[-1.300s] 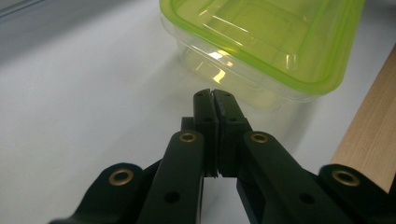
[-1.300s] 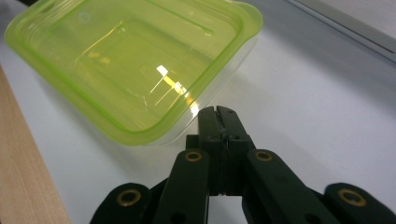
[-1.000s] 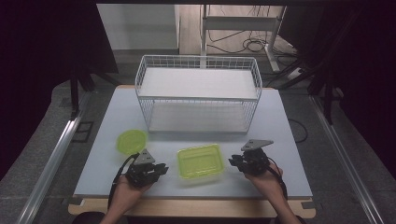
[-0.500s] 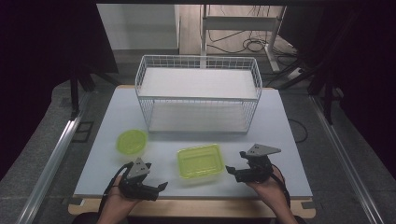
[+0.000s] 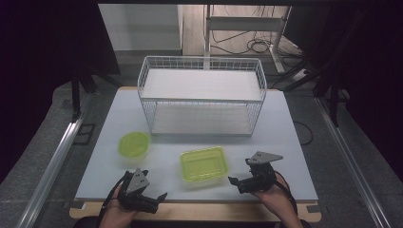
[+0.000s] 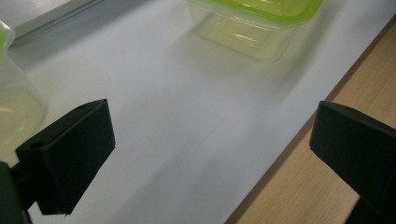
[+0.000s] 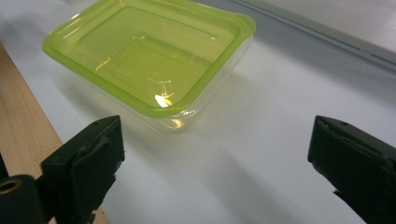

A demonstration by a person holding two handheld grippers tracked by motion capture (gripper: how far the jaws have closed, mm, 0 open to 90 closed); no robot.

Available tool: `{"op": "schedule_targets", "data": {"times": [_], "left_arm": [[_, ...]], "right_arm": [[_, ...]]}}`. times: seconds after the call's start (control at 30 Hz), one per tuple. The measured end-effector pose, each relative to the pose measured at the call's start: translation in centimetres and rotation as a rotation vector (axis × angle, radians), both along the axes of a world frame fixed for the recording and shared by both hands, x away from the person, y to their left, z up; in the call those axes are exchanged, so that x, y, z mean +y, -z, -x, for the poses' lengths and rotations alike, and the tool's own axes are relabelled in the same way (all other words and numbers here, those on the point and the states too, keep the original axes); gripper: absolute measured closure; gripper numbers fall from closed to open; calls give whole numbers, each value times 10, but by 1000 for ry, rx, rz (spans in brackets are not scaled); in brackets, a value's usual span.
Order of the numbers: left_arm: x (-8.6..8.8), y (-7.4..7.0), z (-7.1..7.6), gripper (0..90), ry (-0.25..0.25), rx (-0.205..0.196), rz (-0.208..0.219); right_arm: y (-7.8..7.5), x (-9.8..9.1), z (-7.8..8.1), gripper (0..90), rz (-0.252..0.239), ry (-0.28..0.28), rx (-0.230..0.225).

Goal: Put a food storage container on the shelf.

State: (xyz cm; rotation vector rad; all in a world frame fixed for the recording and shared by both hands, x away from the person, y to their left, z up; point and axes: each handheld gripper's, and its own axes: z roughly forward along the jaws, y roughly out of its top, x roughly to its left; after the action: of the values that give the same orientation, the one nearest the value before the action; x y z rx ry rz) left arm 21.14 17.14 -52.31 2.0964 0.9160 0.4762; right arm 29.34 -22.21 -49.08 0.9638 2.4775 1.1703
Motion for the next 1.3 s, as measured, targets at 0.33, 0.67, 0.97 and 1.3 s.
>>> {"op": "schedule_targets", "data": {"times": [0.33,0.67,0.97,1.3], "left_arm": [[3,7,-3,5,-10,-15,1],[-3,10,-2,5,19,-27,-41],[-5,10,-1,7,32,-36,-61],[-7,10,0,7,47,-43,-79]], "right_arm": [[-4,-1,-11,176,-64,10,72],[-9,6,-38,278,-101,5,152],[-3,17,-65,491,-135,-20,291],[10,17,-80,649,-208,13,477]]}}
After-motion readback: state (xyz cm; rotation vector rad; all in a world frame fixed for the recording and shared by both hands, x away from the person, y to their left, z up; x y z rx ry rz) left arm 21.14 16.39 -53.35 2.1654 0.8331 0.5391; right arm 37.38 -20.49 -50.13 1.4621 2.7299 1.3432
